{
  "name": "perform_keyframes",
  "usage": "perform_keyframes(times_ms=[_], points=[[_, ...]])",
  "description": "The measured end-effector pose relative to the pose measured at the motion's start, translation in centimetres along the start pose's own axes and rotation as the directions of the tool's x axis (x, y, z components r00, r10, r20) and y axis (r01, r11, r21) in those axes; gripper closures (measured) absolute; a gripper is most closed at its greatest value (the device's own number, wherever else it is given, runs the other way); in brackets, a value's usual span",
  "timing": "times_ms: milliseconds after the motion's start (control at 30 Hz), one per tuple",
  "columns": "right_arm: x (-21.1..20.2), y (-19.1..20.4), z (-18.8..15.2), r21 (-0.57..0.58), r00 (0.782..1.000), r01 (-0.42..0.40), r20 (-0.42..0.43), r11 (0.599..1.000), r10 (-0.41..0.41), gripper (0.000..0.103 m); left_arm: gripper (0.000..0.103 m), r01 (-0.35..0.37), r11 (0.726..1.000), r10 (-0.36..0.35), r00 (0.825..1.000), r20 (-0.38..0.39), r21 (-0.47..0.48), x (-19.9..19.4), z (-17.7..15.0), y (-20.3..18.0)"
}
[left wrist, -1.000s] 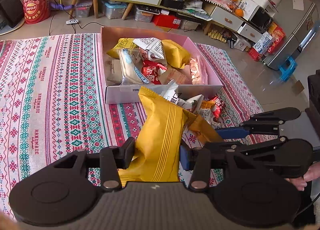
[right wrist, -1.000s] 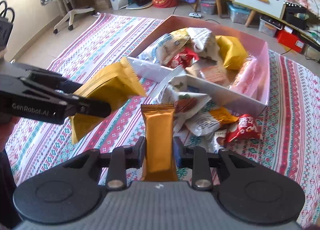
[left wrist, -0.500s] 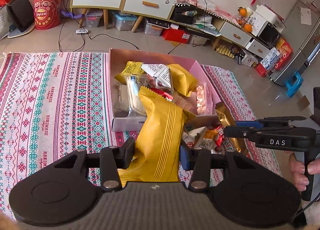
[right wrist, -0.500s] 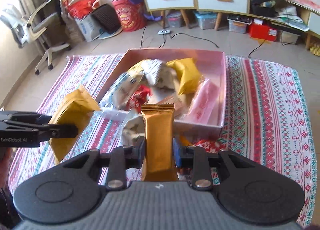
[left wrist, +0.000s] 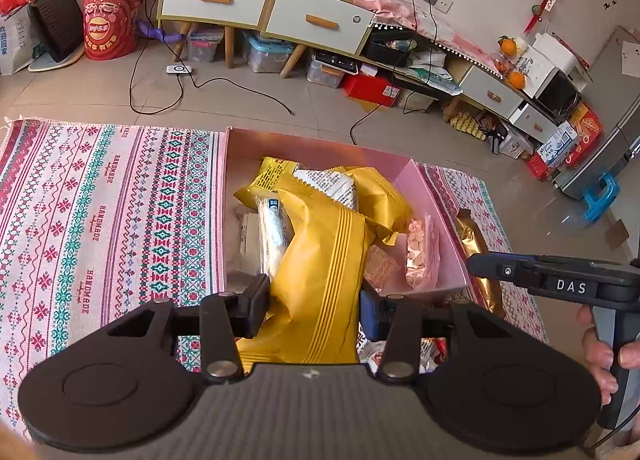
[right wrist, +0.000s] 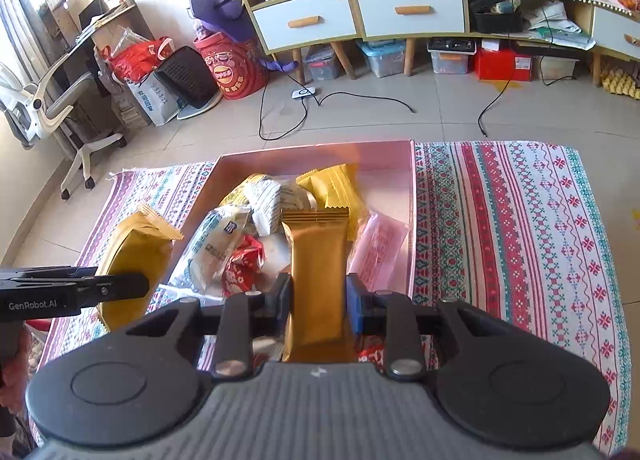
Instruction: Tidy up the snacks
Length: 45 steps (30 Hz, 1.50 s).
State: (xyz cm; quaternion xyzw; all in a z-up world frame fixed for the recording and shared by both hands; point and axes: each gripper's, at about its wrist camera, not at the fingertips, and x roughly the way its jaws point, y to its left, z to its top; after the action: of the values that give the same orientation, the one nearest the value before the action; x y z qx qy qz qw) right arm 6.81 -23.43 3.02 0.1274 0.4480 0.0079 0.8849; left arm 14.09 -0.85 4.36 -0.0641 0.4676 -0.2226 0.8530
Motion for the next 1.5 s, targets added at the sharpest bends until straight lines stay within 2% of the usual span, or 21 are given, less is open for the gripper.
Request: perform_keyframes(times_ms=[367,500,833,967,1033,1500], points=[[2.9,0.3,1.2,0.015,1.000,-0.018,-0.018,1.000,0.018,0.077,0.051,-0.064,0.998,0.064,0.998,-0.015,-0.019,3.5,2.1,-0.9],[3.7,0.8,1.4,0.001,1.000,-0.008,-0.019,1.000,0.008,0.076,0.051,-0.116,0.993,0.116,0.993,-0.018,-0.002,4.5,2.6,-1.1],[4.9,1.0,1.7,0.001,1.000,0.000,-0.006,1.000,0.000,0.075,0.051,-0.157,0.987,0.157,0.988,0.004,0.026,5.8,3.9,-1.7],[4.6,1.5,1.8,-0.019,1.000,0.023,0.005,1.000,-0.022,0.069,0.049,-0.160,0.986,0.160,0.987,0.018,0.049,5.9,3.7,-2.0],[4.3,1.8,1.7,-0.033,1.000,0.022,0.008,0.999,-0.022,0.062,0.045,-0.164,0.985,0.164,0.986,0.015,0.049,5.8,3.6,-1.9],[1.5,2.6,1.4,-0.045,0.998,0.052,0.049,0.998,-0.050,0.025,0.011,-0.176,0.978,0.172,0.984,0.043,0.108,3.2,2.0,-2.4]])
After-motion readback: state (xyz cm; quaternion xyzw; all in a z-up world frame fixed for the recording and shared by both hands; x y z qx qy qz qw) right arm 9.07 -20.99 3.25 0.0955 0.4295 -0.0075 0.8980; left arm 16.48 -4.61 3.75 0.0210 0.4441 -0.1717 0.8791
